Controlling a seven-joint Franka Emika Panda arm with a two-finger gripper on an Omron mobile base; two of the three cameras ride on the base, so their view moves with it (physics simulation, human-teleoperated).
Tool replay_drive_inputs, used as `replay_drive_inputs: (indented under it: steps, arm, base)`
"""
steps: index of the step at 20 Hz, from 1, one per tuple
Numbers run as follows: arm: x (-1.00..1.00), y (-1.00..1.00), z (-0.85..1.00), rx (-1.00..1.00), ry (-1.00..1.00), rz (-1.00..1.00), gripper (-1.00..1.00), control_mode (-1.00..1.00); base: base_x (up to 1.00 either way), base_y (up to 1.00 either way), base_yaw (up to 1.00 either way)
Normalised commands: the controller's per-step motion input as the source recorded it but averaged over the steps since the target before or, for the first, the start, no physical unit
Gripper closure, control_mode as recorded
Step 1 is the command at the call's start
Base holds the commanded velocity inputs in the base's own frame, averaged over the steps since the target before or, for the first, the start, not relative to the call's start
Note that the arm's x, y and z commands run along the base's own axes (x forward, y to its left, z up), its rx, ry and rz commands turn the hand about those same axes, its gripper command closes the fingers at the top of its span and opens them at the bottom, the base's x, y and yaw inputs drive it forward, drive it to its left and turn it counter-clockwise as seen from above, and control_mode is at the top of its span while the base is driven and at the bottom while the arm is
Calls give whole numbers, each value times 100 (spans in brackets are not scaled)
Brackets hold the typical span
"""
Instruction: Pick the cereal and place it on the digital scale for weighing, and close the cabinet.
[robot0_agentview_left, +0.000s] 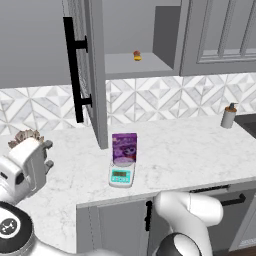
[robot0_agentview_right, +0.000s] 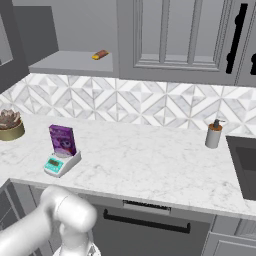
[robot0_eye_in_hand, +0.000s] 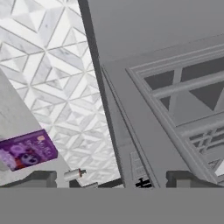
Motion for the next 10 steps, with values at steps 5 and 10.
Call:
replay_drive_inputs:
  steps: [5, 10]
  arm:
    - [37, 14, 0, -11, -1, 0, -100, -100]
    - [14, -3, 3, -2, 1, 0, -100, -100]
  base:
    - [0, 0, 0]
    - [0, 0, 0]
